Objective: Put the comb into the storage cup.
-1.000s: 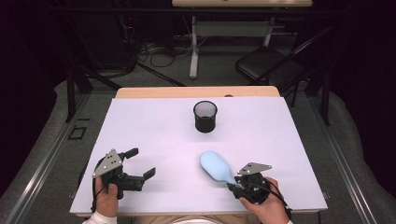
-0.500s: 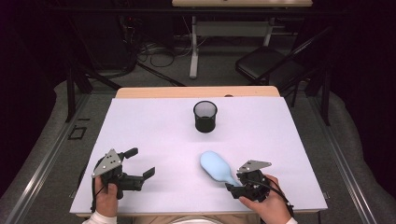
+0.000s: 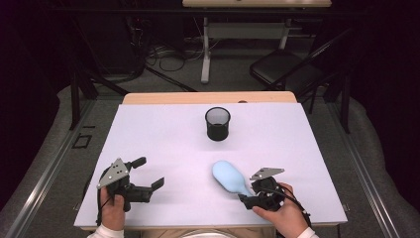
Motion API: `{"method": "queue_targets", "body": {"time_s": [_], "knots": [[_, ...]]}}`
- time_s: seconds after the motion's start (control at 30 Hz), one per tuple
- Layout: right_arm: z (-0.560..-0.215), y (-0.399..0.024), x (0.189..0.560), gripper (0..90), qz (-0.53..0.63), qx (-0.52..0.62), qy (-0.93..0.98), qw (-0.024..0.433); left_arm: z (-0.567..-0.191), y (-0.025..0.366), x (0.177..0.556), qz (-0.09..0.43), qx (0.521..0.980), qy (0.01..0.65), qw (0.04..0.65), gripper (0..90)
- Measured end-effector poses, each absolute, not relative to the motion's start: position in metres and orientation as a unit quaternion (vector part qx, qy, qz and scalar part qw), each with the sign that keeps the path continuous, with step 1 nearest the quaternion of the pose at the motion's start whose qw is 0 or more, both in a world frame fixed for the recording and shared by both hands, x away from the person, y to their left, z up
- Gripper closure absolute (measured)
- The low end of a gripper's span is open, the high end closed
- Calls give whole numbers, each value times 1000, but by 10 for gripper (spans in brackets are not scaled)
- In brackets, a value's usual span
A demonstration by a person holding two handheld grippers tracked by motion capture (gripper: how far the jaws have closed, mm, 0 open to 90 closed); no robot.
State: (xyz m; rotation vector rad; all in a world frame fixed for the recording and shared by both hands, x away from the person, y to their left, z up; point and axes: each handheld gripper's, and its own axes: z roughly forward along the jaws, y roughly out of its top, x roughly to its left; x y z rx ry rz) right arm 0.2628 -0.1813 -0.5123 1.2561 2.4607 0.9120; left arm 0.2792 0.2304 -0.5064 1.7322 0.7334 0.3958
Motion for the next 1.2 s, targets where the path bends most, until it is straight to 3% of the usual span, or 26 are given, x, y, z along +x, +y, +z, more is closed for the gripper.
{"method": "queue_targets", "body": {"time_s": [0.6,0.93,1.2], "knots": [[-518,-177,267,337,289,409,856,127,-507,230,279,168,739,313,573,13],[-519,-179,272,169,276,420,854,132,-507,230,280,167,740,312,572,13],[-522,-178,275,130,268,426,854,130,-507,229,279,167,739,313,572,13]]}}
